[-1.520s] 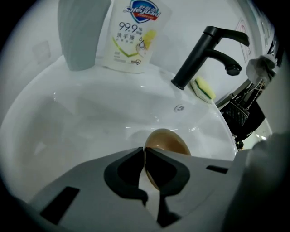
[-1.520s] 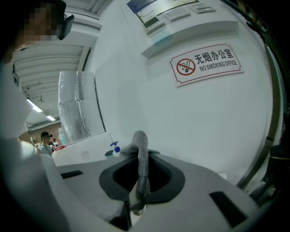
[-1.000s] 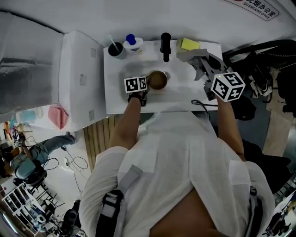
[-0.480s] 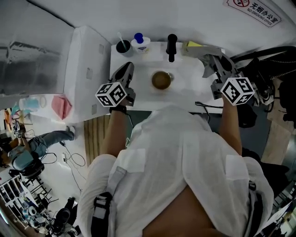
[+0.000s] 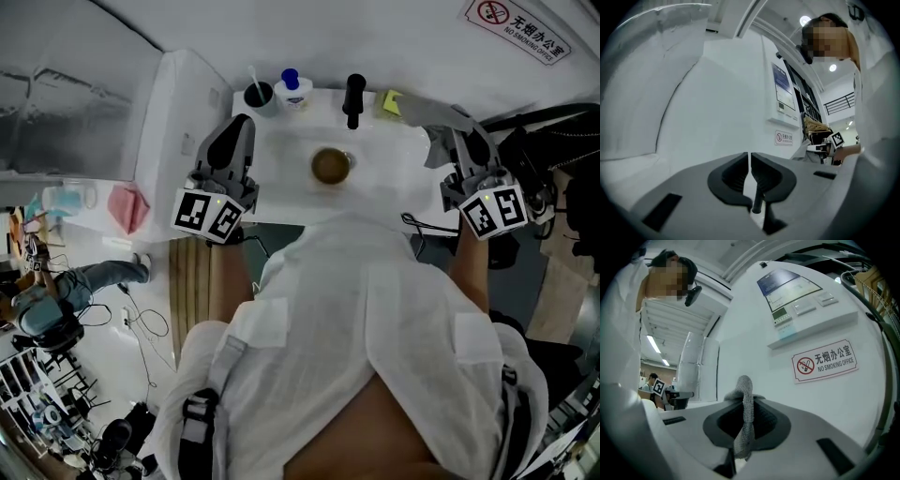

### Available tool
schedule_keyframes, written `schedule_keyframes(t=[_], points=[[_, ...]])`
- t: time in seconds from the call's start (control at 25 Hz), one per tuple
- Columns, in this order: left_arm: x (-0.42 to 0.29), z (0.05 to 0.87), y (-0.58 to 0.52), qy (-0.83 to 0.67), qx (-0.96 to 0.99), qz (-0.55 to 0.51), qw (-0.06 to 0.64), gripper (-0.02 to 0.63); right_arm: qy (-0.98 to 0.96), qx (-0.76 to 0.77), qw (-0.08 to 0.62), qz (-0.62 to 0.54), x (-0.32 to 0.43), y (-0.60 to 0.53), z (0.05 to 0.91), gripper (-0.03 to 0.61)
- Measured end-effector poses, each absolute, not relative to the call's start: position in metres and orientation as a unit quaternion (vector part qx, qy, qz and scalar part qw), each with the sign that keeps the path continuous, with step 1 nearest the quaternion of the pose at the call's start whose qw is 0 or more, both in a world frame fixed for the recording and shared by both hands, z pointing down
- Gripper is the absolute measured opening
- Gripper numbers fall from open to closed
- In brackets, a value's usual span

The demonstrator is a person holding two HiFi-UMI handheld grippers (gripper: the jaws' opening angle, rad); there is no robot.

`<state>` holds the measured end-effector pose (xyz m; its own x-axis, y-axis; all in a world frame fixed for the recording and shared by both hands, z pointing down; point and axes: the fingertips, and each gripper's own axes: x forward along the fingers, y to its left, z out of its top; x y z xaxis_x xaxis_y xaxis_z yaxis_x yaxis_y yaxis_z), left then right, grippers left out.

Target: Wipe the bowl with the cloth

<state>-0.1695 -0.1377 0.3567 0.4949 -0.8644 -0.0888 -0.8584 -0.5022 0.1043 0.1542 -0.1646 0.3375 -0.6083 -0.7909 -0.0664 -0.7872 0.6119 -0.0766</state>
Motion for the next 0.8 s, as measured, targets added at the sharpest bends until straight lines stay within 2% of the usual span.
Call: schedule_keyframes(t=[0.32,0.8], points=[[-0.156,0.349,-0.135,-0.477,0.877,-0.056,0.02,0.026,0.899,-0.435,0.036,0.022,0.151,-0.154,0.322,0.038],[-0.144,0.357,-0.131,-0.453,0.889,-0.053,0.04,0.026,0.903,-0.428,0.019,0.025,0.148,-0.152,0.331,0.038]])
